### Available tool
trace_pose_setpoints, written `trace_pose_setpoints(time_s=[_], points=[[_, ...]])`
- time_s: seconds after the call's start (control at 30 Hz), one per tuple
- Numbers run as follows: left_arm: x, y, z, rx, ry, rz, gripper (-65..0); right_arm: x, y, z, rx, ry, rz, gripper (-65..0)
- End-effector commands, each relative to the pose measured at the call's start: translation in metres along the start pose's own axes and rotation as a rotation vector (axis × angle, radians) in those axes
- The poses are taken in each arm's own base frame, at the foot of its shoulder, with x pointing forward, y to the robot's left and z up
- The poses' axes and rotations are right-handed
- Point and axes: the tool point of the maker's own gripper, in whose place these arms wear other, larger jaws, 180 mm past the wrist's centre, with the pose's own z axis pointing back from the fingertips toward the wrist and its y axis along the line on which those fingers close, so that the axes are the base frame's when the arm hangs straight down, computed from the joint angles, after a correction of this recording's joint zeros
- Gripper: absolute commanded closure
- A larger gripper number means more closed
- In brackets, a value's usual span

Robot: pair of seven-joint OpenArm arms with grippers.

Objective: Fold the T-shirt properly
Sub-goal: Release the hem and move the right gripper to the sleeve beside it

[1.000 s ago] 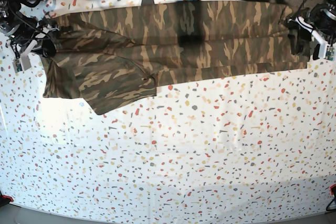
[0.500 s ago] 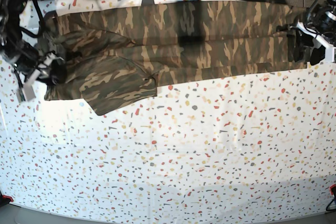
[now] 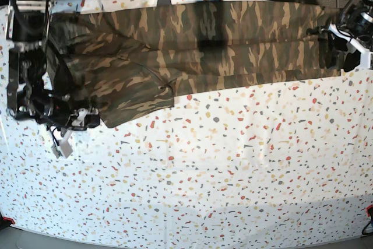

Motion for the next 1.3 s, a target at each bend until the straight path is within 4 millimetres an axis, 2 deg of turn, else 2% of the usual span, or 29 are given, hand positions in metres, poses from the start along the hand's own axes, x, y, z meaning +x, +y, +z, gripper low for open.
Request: trace_pose_setpoints(time_s=[0.0, 0.13, 0.3, 0.53, 0.7, 1.03, 1.27], points=[[0.014, 0.002, 0.002, -0.001, -0.046, -0.014, -30.3, 0.026, -0.006, 0.006, -0.001, -0.049, 0.004, -17.0], [0.014, 0.002, 0.002, -0.001, -0.046, -0.014, -30.3, 0.025, -0.010, -0.009, 0.014, 0.061, -0.033, -17.0], [0.015, 0.002, 0.002, -0.001, -0.049, -0.014, -30.3, 0.019, 0.001, -0.024, 0.059, 0.174, -0.074, -17.0], [0.014, 0.002, 0.002, -0.001, -0.048, -0.014, -30.3, 0.001, 0.005, -0.043, -0.019, 0.262, 0.002, -17.0], [0.014, 0.002, 0.002, -0.001, -0.047, -0.015, -30.3, 0.011, -0.008, -0.043, -0.078, 0.217, 0.040, -17.0], [0.014, 0.002, 0.002, -0.001, -0.048, -0.015, -30.3, 0.011, -0.019, -0.040, -0.122, 0.216, 0.057, -17.0], [0.014, 0.002, 0.002, -0.001, -0.048, -0.014, -30.3, -0.020, -0.001, -0.043, -0.026, 0.286, -0.027, -17.0]])
